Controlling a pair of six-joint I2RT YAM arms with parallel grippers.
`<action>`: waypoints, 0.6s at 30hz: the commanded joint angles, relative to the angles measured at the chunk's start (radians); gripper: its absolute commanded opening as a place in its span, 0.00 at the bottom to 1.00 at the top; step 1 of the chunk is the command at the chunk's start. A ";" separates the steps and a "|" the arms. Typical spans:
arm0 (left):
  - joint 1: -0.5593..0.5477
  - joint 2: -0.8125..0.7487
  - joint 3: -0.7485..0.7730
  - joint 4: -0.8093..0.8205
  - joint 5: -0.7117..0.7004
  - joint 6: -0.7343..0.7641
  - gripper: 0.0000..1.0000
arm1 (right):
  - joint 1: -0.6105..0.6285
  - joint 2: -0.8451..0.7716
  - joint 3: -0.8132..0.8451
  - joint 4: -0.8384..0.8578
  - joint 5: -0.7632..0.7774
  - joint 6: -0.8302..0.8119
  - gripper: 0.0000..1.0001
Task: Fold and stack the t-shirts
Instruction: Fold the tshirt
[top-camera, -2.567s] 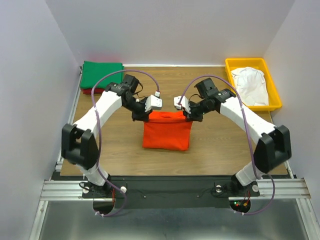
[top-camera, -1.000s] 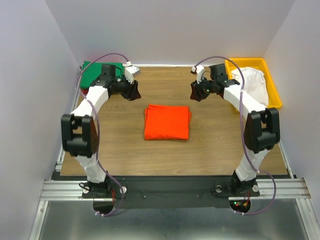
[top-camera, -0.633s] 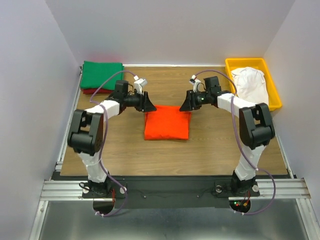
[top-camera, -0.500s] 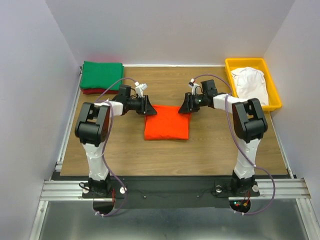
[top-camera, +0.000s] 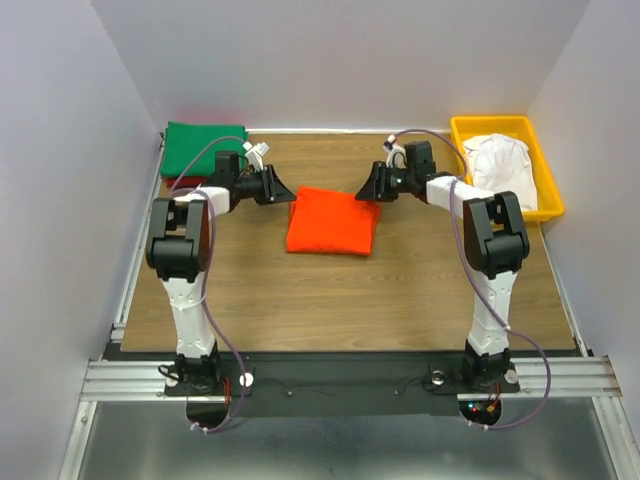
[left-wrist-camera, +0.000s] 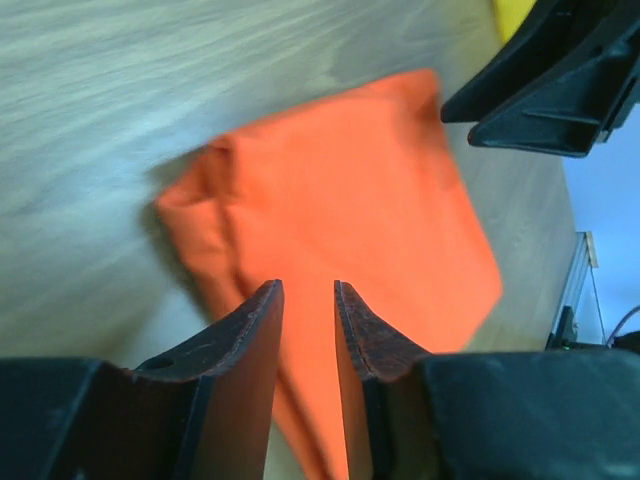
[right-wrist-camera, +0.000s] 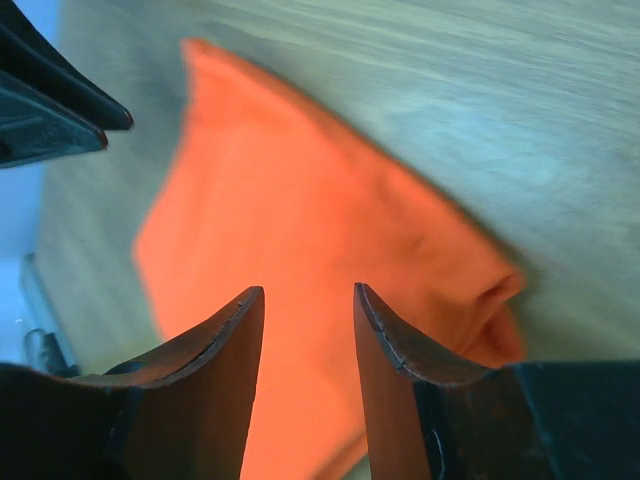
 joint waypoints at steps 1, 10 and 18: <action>-0.027 -0.232 -0.099 0.072 0.086 -0.036 0.39 | 0.025 -0.197 -0.050 0.045 -0.077 0.083 0.47; -0.125 -0.240 -0.305 0.147 0.090 -0.113 0.39 | 0.150 -0.227 -0.316 0.088 -0.155 0.143 0.47; -0.074 -0.049 -0.353 0.126 0.004 -0.148 0.39 | 0.115 -0.067 -0.397 0.090 -0.085 0.101 0.42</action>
